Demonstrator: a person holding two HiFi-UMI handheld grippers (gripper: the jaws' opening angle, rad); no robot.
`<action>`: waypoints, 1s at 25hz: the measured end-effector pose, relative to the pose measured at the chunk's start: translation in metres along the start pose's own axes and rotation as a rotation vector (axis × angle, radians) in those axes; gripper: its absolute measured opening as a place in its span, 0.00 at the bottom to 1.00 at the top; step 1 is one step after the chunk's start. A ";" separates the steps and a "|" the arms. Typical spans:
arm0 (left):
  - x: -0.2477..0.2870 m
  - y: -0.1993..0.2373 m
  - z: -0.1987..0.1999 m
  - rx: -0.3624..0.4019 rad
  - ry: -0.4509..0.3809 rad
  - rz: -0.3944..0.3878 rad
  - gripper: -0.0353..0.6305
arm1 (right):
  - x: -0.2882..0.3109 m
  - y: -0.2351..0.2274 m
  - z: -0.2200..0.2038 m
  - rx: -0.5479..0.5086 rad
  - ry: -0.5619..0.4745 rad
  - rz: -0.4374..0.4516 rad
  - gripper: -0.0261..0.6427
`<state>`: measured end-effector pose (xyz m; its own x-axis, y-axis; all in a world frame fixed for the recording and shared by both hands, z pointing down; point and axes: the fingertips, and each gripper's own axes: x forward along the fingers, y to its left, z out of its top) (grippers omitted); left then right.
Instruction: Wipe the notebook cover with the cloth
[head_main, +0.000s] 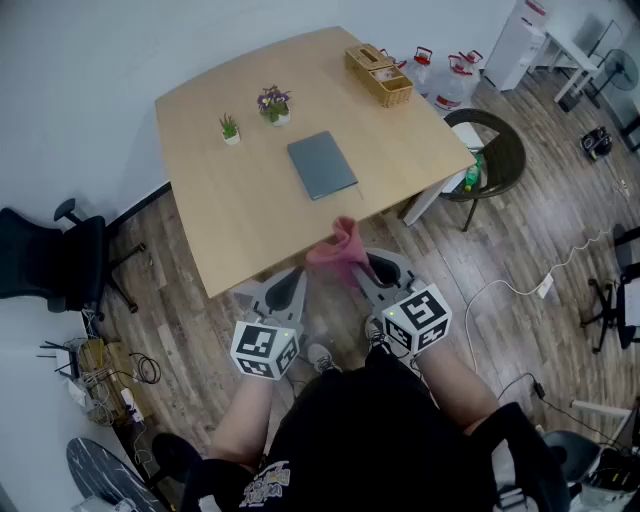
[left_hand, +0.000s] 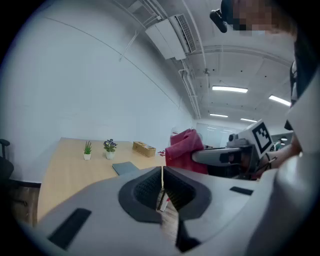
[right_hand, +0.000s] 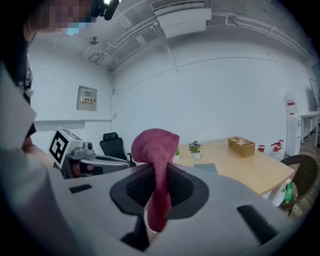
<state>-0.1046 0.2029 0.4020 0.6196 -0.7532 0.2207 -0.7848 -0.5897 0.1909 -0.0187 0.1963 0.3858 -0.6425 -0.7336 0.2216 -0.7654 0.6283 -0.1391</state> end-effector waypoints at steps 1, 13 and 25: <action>0.002 0.000 0.000 -0.001 0.001 0.000 0.07 | 0.000 -0.002 0.000 0.001 0.000 0.000 0.13; 0.023 -0.001 0.000 -0.009 0.015 0.023 0.07 | 0.004 -0.030 0.003 0.043 -0.014 0.008 0.13; 0.070 -0.013 0.000 -0.034 0.026 0.112 0.07 | 0.007 -0.087 0.004 0.056 0.011 0.087 0.13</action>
<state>-0.0513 0.1580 0.4144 0.5285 -0.8058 0.2671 -0.8485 -0.4916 0.1958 0.0430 0.1353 0.3961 -0.7061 -0.6740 0.2171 -0.7081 0.6736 -0.2118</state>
